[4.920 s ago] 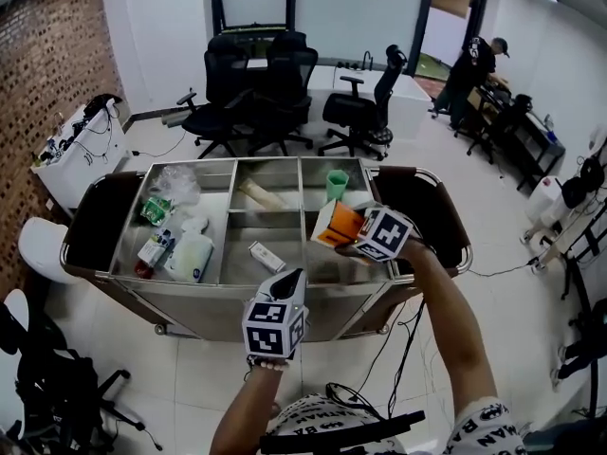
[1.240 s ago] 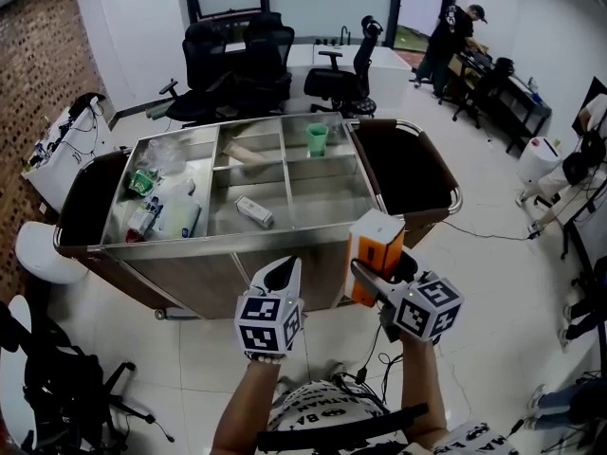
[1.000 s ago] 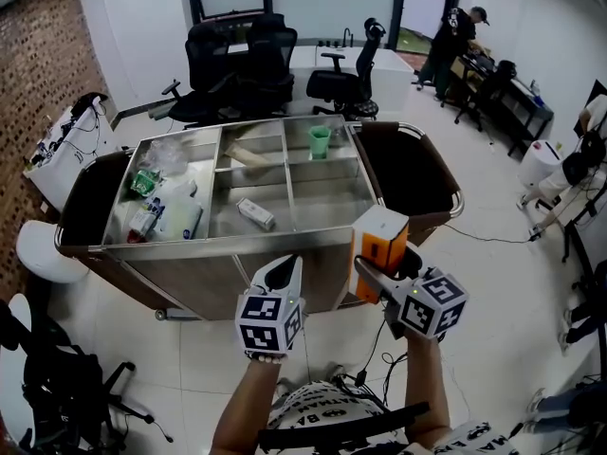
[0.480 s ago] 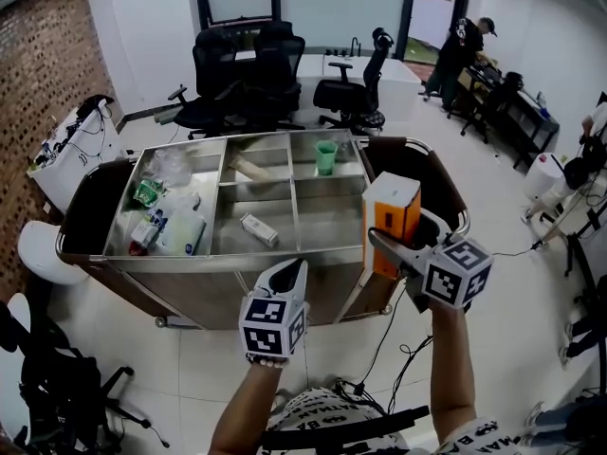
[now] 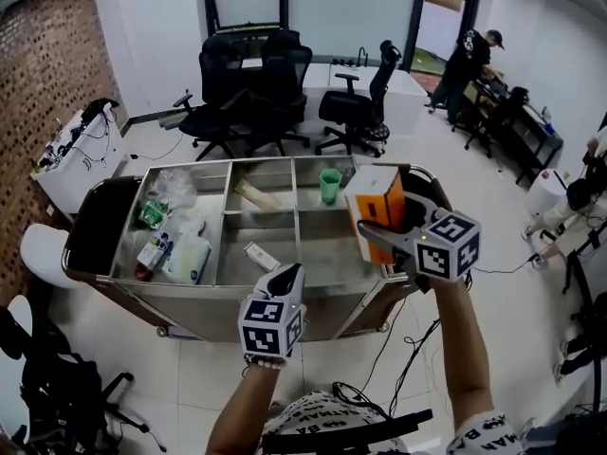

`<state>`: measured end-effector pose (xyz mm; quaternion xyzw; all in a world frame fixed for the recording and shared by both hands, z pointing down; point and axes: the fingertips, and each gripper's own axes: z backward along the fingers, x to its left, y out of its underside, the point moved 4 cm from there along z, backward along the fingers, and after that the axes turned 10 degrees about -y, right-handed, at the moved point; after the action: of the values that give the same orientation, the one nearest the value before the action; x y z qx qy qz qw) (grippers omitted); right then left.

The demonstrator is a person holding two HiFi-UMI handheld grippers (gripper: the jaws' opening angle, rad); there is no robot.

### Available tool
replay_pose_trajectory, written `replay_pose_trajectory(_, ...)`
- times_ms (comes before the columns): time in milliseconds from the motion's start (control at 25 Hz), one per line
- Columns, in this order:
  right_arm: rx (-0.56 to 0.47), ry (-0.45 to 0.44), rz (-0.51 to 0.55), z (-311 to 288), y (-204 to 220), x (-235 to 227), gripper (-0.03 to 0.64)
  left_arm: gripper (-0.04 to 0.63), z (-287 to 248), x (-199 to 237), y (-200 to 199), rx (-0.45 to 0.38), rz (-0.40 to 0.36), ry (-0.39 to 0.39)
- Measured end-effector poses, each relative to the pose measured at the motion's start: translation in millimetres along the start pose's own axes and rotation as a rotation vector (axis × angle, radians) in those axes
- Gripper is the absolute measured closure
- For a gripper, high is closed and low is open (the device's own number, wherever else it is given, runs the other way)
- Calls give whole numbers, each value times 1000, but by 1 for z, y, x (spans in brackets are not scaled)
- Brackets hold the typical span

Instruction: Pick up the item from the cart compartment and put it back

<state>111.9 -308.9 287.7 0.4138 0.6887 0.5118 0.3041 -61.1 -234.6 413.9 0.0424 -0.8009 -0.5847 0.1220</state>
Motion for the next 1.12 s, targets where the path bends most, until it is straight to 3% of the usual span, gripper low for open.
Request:
replay_pose_trajectory(320, 220, -77, 151, -44, -13, -31, 213, 594, -14, -6, -17, -7, -15, 23)
replay_pose_trajectory(600, 578, -188, 367, -93, 37, -42, 216, 594, -19, -1, -7, 22, -8, 18)
replay_pose_trajectory(960, 865, -362, 399, -131, 132, -41, 215, 594, -19, 2, 2, 44, 1, 2)
replay_pose_trajectory(1120, 939, -417, 390, -137, 157, -40, 213, 594, -17, 4, 7, 48, 9, -1)
